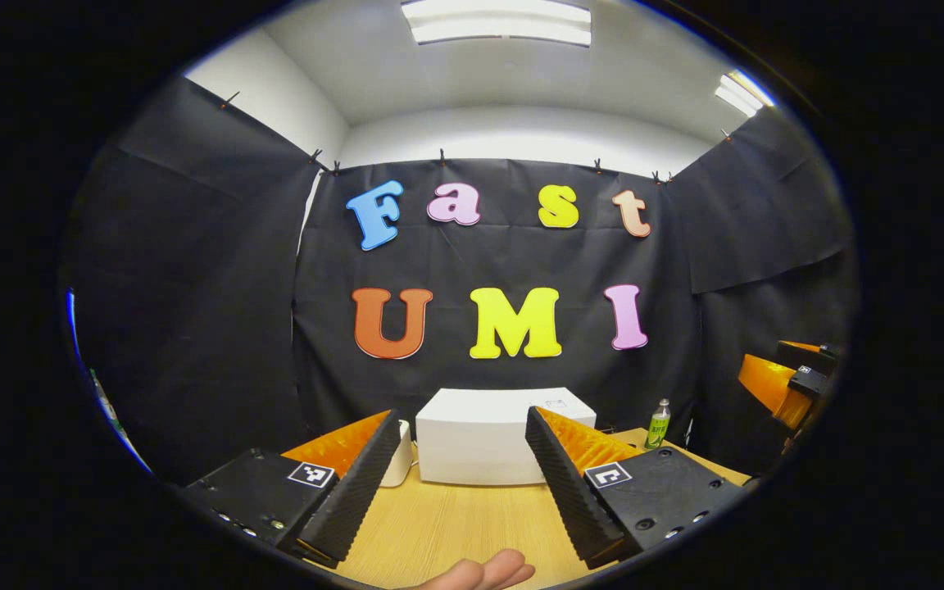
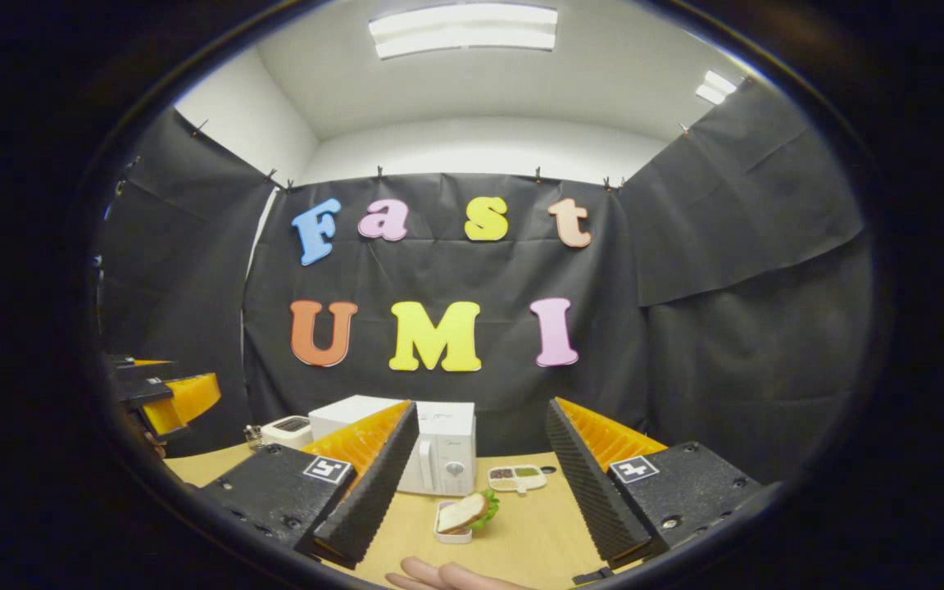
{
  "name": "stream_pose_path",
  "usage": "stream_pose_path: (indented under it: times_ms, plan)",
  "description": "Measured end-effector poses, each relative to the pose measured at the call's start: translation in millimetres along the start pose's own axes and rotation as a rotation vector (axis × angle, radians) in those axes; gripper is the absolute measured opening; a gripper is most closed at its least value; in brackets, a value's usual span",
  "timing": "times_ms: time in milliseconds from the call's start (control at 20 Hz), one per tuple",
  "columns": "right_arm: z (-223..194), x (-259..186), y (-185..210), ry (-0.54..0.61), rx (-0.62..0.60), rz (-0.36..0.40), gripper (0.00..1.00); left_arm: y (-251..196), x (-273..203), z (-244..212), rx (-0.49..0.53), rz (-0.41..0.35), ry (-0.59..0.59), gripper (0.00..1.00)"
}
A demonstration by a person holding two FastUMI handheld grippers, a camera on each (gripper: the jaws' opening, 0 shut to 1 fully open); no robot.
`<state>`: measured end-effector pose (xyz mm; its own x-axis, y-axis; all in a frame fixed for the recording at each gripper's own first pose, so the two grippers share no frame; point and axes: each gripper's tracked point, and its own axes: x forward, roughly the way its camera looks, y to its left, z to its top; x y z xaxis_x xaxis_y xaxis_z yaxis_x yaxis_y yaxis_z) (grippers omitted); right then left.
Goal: Open the microwave oven with the left hand, put the food in, and close the microwave oven.
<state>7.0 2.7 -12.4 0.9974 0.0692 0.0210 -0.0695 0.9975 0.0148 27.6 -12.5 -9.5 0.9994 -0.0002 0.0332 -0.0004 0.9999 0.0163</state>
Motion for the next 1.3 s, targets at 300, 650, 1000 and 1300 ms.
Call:
stream_pose_path:
  times_ms: [300,650,1000,1300]
  plan:
    - [-24.4,22.8,-21.6,-0.008,0.051,0.023,0.99,-30.7,65.2,-42.7,-0.045,-0.052,0.044,0.95]
    - [-50.1,48.8,-83.5,-0.031,0.055,-0.03,0.99,-103.8,188.3,-135.4,-0.035,-0.116,0.108,0.95]
    - [-79.6,65.3,-151.2,-0.015,0.018,-0.139,0.92,-174.8,292.2,-240.1,-0.084,-0.166,0.212,0.95]
    - [-117.8,70.3,-187.6,0.028,0.052,-0.166,0.91,-201.3,334.7,-280.8,-0.043,-0.15,0.177,0.95]
